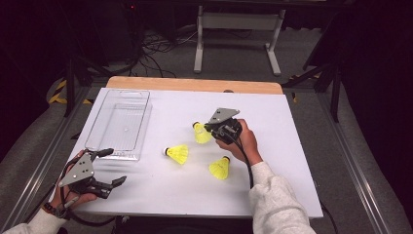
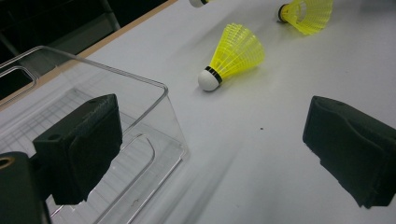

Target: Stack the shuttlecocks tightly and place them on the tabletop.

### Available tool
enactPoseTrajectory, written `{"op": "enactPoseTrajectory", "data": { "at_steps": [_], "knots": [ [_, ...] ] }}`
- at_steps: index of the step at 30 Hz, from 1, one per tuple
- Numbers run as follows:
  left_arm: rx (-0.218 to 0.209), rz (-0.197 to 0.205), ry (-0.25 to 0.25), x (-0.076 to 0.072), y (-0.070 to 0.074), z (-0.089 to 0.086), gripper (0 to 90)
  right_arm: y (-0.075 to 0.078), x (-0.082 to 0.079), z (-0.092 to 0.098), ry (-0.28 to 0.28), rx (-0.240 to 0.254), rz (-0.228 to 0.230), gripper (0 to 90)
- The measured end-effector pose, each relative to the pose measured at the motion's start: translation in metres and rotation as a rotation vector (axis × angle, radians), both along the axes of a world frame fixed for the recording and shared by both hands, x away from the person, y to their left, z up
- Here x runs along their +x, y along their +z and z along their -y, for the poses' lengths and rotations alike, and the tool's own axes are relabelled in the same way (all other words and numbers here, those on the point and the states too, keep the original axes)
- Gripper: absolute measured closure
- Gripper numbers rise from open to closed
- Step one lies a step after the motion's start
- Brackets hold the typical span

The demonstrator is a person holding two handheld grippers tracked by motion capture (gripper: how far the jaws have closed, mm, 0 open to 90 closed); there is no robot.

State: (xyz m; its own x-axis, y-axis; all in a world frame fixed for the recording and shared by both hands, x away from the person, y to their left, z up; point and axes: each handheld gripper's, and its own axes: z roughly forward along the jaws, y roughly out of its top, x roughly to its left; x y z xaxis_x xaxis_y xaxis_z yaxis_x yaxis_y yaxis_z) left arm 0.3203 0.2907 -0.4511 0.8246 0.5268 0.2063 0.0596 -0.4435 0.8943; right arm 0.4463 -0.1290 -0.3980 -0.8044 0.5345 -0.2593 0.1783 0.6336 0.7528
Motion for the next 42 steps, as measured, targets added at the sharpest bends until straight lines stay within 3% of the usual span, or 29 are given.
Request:
{"op": "enactPoseTrajectory", "data": {
  "at_steps": [5,19,30,42],
  "knots": [
    [0.000,-0.003,0.000,0.000,0.000,0.000,5.6,0.004,-0.005,0.005,0.046,0.025,-0.017,89.8],
    [0.007,-0.003,-0.006,0.000,0.000,0.001,5.6,0.001,-0.032,0.005,0.190,0.027,-0.086,89.8],
    [0.007,-0.006,-0.007,0.000,0.000,0.001,5.6,-0.009,-0.038,-0.010,0.274,-0.035,-0.137,89.8],
    [0.007,-0.007,-0.012,0.001,0.000,0.001,5.6,-0.023,-0.020,-0.037,0.301,-0.142,-0.176,89.4]
  ]
}}
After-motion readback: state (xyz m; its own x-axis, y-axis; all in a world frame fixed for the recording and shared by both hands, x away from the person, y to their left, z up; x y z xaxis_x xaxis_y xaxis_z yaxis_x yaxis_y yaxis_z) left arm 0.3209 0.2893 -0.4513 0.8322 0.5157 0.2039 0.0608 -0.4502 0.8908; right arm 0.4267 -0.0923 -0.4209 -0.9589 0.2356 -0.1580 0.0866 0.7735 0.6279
